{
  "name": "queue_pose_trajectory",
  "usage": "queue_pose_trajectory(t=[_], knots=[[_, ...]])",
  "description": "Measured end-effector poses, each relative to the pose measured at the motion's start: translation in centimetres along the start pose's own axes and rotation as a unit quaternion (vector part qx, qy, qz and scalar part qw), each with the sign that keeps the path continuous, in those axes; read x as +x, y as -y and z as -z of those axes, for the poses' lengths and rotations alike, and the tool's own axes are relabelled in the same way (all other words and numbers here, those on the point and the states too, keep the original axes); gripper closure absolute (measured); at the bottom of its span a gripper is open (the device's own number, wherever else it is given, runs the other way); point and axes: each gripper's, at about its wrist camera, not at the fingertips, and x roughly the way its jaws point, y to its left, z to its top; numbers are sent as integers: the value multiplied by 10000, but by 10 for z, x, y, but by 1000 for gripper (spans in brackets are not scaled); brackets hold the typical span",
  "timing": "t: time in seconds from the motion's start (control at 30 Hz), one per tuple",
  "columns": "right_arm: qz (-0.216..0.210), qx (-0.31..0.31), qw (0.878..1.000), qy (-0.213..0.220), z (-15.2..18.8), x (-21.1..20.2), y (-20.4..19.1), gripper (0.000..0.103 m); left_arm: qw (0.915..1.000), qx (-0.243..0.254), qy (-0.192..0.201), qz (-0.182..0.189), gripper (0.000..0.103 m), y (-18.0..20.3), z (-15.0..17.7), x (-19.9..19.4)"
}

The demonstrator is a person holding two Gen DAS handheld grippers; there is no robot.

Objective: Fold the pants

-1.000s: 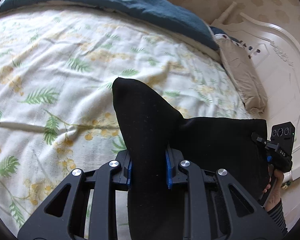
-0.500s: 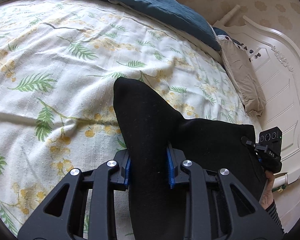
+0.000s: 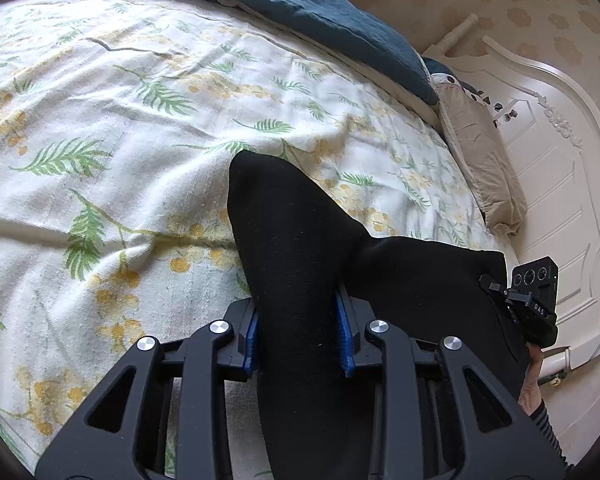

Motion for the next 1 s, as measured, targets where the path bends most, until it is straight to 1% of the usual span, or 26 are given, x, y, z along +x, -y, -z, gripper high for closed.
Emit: queue_pose_trajectory(t=[0.1, 0.2, 0.27, 0.33, 0.37, 0.4, 0.43, 0.5, 0.53, 0.57, 0.6, 0.67, 0.77, 0.83, 0.9, 1.0], knots=[[3, 4, 10000, -3, 0, 0, 0, 68, 10000, -45, 2, 38, 72, -1, 0, 1], [1, 24, 10000, -3, 0, 0, 1, 68, 10000, -84, 40, 13, 66, -2, 1, 1], [-32, 67, 10000, -4, 0, -1, 2, 67, 9999, 35, 83, -79, 60, 1, 2, 0], [-65, 90, 9999, 9, 1, -3, 1, 65, 9999, 54, 82, -85, 45, 2, 3, -2], [-78, 85, 9999, 12, 1, -4, 1, 61, 10000, 42, 76, -46, 41, 2, 4, -4], [-86, 114, 9999, 21, 2, -7, 0, 58, 10000, 20, 97, -8, 33, 3, 5, -7], [-100, 170, 9998, 33, 4, -10, -1, 56, 9999, -10, 116, 27, 22, 3, 7, -9], [-127, 290, 9995, 94, 8, -19, -4, 45, 9997, -136, 146, 166, 14, 3, 13, -19], [-157, 320, 9993, 141, 11, -26, -5, 43, 9995, -180, 150, 226, 13, 2, 17, -24], [-172, 346, 9991, 192, 14, -34, -7, 37, 9991, -224, 147, 319, 12, 2, 22, -30], [-193, 386, 9987, 258, 19, -44, -8, 34, 9987, -265, 150, 410, 12, 1, 27, -36], [-218, 462, 9980, 360, 30, -62, -9, 30, 9972, -422, 116, 609, 10, -3, 43, -47], [-30, 644, 9970, 433, 53, -90, -5, 29, 9935, -651, -42, 930, 9, -5, 71, -58], [-69, 733, 9963, 447, 65, -99, -3, 28, 9923, -662, -29, 1042, 8, 0, 85, -64], [-116, 830, 9956, 411, 78, -103, -3, 27, 9902, -715, -91, 1199, 8, 7, 99, -67], [-159, 819, 9959, 360, 89, -98, -7, 26, 9882, -767, -132, 1320, 7, 15, 109, -64]])
